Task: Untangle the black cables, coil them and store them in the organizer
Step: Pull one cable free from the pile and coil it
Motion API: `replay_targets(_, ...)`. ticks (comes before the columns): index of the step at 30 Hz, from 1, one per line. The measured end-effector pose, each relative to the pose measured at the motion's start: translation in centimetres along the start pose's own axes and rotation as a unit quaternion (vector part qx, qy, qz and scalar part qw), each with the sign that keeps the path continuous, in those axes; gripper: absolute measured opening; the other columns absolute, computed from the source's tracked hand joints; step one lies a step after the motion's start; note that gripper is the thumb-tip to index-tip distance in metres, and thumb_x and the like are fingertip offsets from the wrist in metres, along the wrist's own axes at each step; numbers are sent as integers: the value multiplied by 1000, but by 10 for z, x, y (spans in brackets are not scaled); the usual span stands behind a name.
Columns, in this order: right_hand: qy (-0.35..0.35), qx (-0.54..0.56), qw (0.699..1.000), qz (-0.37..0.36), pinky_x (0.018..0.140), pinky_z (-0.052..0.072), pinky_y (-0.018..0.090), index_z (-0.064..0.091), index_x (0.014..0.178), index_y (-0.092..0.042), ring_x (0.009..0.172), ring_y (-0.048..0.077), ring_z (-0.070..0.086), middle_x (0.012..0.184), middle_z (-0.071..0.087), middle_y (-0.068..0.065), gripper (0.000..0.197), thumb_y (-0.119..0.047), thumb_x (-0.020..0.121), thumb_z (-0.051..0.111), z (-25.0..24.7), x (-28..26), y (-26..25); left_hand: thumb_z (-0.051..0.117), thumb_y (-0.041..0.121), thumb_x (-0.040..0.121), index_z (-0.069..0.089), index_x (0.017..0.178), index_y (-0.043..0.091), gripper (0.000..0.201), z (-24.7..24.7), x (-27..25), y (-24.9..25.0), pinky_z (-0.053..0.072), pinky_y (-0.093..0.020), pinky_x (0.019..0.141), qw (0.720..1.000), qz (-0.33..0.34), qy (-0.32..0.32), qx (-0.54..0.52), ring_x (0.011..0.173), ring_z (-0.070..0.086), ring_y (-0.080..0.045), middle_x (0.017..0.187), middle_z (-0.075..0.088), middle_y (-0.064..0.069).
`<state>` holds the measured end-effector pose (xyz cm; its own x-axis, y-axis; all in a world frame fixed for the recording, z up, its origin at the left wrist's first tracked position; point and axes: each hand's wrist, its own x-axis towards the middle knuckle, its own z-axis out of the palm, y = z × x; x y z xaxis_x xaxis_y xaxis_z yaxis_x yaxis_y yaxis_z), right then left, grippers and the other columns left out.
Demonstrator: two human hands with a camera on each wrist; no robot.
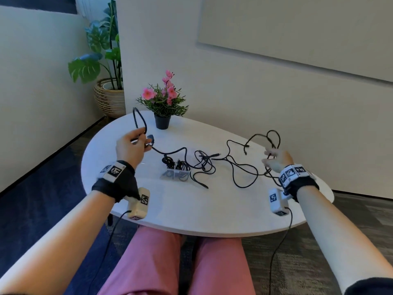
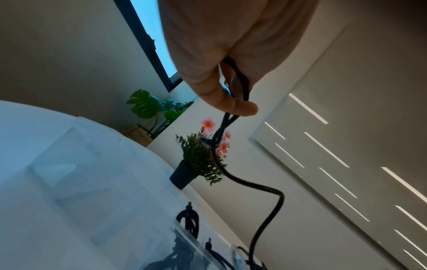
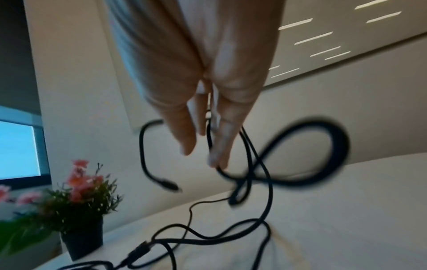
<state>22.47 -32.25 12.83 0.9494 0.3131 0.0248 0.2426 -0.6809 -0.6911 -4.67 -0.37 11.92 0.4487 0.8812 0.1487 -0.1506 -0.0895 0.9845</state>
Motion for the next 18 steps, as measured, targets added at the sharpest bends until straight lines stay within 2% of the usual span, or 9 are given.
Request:
replay_targets(2,-74,-88,993,1,98,41,32,53,134,-18,119,28,55,137,52,10,51,-20,85,69,1,-2,-4,44,3,98,60,119,5,27,5,-7,10,57,-18,64,999,10,-30,-19,80,67,-9,101,62,-9)
replay_targets(4,-119,-168,979,4,96,41,32,55,132,-17,121,29,53,138,51,9,49,-26,85,68,3,-4,-16,43,2,98,60,119,6,27,12,-15,22,58,-22,66,998,27,-53,-26,84,68,-11,99,64,-2)
replay_targets(6,-120,-204,971,-23,99,39,33,55,130,-13,124,26,50,138,51,5,48,-29,86,67,8,-9,-34,44,3,98,60,119,7,27,18,-24,32,59,-25,68,996,49,-69,-30,89,69,-14,97,65,1)
replay_targets(9,-97,-96,978,-161,102,39,33,59,125,-19,125,19,50,136,53,-2,44,-33,84,69,20,-31,-72,46,5,97,61,115,14,25,29,-41,47,58,-25,67,989,93,-107,-35,95,69,-14,110,64,-10)
replay_targets(11,-146,-58,955,-253,105,34,32,57,127,-27,127,11,45,138,50,-8,54,-42,78,73,33,-57,-99,50,6,96,60,112,18,23,39,-54,57,58,-25,70,983,108,-136,-59,98,68,-11,120,60,-15)
replay_targets(14,-223,-110,925,-288,107,29,29,41,141,-25,131,10,39,143,45,-7,80,-47,72,76,64,-82,-119,58,7,92,56,119,19,29,46,-69,75,56,-23,73,975,103,-157,-117,100,67,-10,125,56,-11)
replay_targets(15,-230,-108,926,-281,103,34,27,35,144,-21,126,12,45,137,51,-4,85,-45,73,76,74,-84,-118,58,5,92,54,122,17,33,45,-73,80,56,-23,73,972,102,-162,-136,102,66,-11,123,59,-7)
replay_targets(16,-232,-86,930,-271,95,40,24,31,146,-17,113,13,54,123,59,-1,88,-42,74,76,84,-84,-115,56,3,92,52,126,15,36,43,-76,84,56,-23,73,969,104,-166,-154,104,66,-13,117,63,-1)
replay_targets(18,-234,-39,939,-247,72,44,18,24,148,-15,80,9,58,93,62,-2,92,-38,76,76,99,-81,-105,53,0,93,48,129,15,39,35,-80,91,57,-26,75,963,119,-170,-175,107,65,-14,100,71,14)
